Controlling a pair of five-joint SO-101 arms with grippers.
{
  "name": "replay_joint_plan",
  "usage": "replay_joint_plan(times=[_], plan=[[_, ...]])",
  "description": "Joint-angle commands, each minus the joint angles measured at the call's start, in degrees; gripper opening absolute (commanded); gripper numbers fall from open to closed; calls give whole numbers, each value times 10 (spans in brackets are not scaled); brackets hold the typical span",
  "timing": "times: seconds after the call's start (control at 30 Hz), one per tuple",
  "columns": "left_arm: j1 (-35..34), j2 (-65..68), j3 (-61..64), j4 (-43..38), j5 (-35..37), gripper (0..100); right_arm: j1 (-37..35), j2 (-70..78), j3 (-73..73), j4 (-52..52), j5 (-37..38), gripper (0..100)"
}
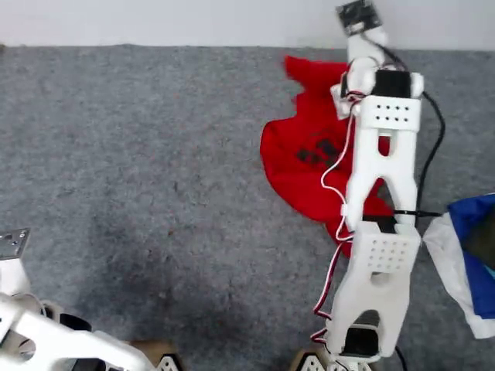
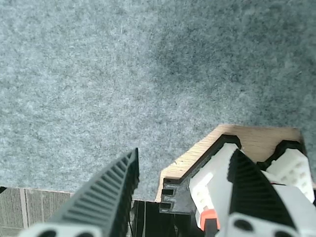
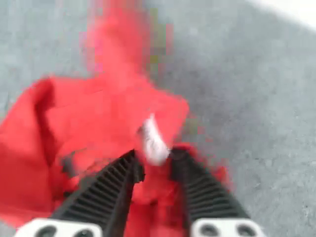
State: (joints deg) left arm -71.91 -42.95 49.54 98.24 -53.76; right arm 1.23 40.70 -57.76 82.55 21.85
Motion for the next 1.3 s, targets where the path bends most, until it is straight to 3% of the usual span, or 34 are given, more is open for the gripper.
replay_joint_plan(times=[0.0, 0.17, 0.3, 0.37, 0.6, 0.7, 0.83, 0.93, 1.07, 1.27], plan=[[-3, -11, -6, 9, -4, 279, -7, -8, -56, 40, 8, 284], [8, -11, -38, 6, -4, 282, -18, -8, -91, 59, 10, 310], [96, -5, -105, 12, 61, 282, -12, -7, -131, 140, 9, 310], [181, -4, -130, 12, 128, 282, -12, -4, -140, 202, 9, 310], [558, 14, -204, -17, 432, 283, 34, -44, -9, 205, 27, 310], [652, 91, -255, -45, 524, 283, 53, -73, 88, 206, 83, 310], [699, 280, -385, -43, 592, 284, 68, -132, 214, 205, 147, 310], [709, 440, -541, 1, 629, 284, 69, -176, 287, 204, 186, 310], [745, 600, -761, 25, 637, 284, 73, -222, 344, 203, 192, 310], [856, 724, -948, 14, 620, 281, 132, -248, 349, 202, 192, 310]])
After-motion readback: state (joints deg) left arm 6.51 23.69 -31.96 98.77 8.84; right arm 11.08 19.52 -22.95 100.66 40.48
